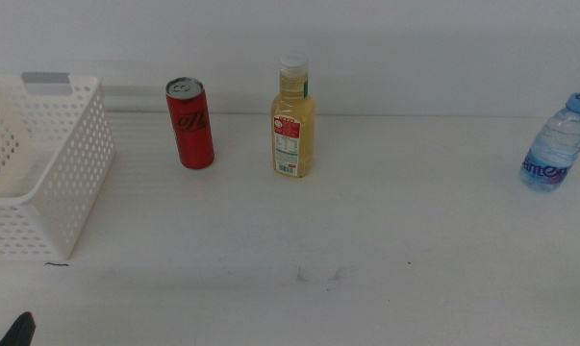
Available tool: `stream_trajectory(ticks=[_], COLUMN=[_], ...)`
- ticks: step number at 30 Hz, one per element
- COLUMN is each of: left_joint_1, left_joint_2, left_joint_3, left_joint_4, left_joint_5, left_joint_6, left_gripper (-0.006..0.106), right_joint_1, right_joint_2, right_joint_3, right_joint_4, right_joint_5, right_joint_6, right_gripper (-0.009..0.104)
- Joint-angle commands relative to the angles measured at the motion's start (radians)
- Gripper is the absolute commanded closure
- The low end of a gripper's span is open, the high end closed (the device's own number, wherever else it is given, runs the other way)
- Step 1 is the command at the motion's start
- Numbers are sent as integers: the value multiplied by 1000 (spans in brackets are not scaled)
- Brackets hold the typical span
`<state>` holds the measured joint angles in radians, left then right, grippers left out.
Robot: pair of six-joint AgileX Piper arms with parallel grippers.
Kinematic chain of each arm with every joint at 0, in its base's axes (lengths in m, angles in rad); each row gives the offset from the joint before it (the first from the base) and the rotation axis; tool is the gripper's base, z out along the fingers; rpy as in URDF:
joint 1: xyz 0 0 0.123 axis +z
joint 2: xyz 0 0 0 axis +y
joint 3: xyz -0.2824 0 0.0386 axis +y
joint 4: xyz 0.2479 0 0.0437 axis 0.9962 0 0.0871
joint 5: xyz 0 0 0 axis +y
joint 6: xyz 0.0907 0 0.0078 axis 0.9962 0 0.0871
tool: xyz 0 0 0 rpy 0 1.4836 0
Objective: Use arms to grab the bottles and put them into the dustbin to the left of the table.
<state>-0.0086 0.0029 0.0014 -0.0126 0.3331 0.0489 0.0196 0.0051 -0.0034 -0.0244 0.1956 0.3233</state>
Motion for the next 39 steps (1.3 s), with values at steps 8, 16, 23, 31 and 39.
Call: stream_trajectory(ticks=[8, 16, 23, 31, 39], left_joint_1=[-1, -8, -22, -240, -428], left_joint_2=[-3, 156, 723, 1108, 1500], left_joint_3=[-9, -129, -435, -482, -525], left_joint_4=[13, -57, -121, -304, -465], left_joint_5=[-39, -6, 62, -363, -829], left_joint_6=[-13, -13, 18, 27, 0], left_gripper=[7, 7, 7, 7, 7], right_joint_1=[-9, -9, -9, -9, -9], right_joint_2=[-5, -5, -5, -5, -5], right_joint_3=[3, 3, 3, 3, 3], right_joint_4=[-10, -10, -10, -10, -10], right_joint_5=[-15, -15, -15, -15, -15], right_joint_6=[-6, -6, -6, -6, -6], right_gripper=[16, 16, 16, 16, 16])
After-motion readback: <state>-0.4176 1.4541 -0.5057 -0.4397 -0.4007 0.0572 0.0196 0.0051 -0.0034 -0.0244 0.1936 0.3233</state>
